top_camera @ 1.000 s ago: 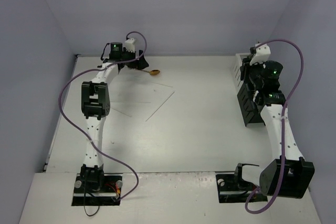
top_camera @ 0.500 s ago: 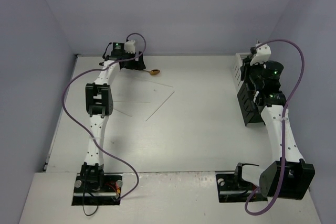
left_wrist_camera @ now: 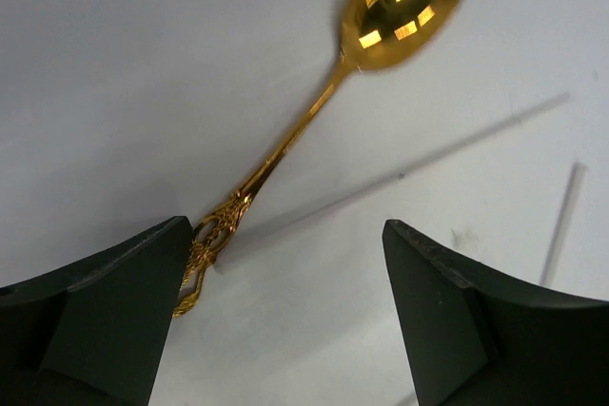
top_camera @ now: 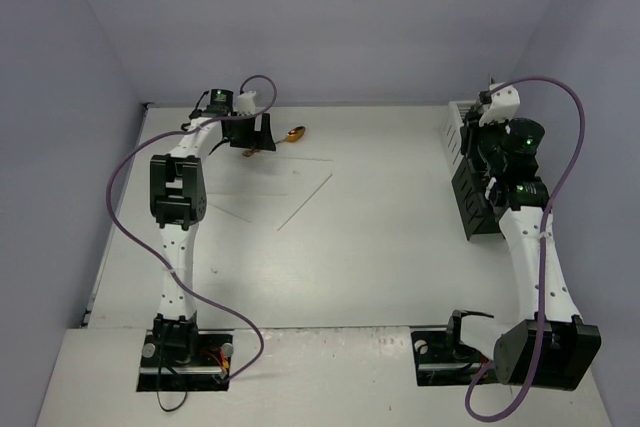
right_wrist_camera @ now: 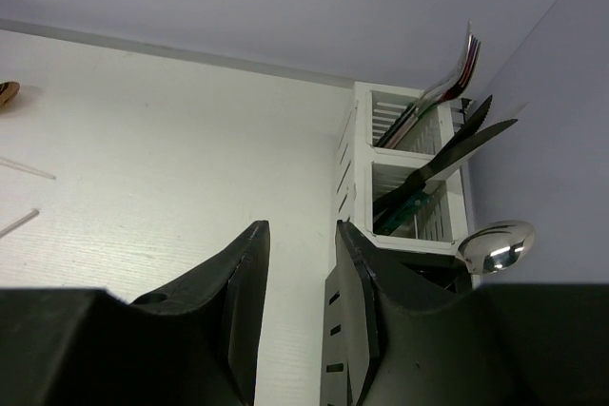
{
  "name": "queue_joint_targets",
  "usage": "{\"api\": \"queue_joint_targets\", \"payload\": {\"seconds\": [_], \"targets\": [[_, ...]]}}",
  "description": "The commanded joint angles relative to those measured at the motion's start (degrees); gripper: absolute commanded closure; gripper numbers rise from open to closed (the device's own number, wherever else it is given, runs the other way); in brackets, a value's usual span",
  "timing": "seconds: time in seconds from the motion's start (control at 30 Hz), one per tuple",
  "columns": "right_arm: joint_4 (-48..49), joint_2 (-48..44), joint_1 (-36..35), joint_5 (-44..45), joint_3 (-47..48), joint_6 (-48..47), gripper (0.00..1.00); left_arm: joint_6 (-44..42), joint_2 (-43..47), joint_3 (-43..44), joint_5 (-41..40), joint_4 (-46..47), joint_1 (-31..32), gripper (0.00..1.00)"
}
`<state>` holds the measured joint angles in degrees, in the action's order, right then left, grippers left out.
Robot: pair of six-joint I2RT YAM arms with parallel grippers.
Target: Sort the eating utensils into containers
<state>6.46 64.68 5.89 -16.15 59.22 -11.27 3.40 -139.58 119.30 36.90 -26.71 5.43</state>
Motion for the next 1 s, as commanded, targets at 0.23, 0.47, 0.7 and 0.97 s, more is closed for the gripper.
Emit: {"api": "queue_joint_targets", "payload": {"seconds": [0.23, 0.47, 0.7, 0.97], "targets": [[3.39, -0.54, -0.35, -2.39, 0.80, 0.98, 0.69, -0.63, 8.22, -2.85, -2.82, -5.28, 0.28, 0.29], [3.30, -2.02, -0.35, -2.46, -0.80, 0.90, 0.69, 3.11, 0.94, 7.78, -7.86, -4.14, 1.66, 0.43], [3.30, -2.10, -0.27, -1.97, -0.77, 0.13, 0.69, -1.32, -2.23, 11.89, -12.37, -4.45, 5.51, 0.44], [3.30, -1.61, -0.27, -2.29, -0.81, 0.09, 0.69, -2.93, -3.63, 11.01, -13.15, -5.89, 5.89, 0.45]]}}
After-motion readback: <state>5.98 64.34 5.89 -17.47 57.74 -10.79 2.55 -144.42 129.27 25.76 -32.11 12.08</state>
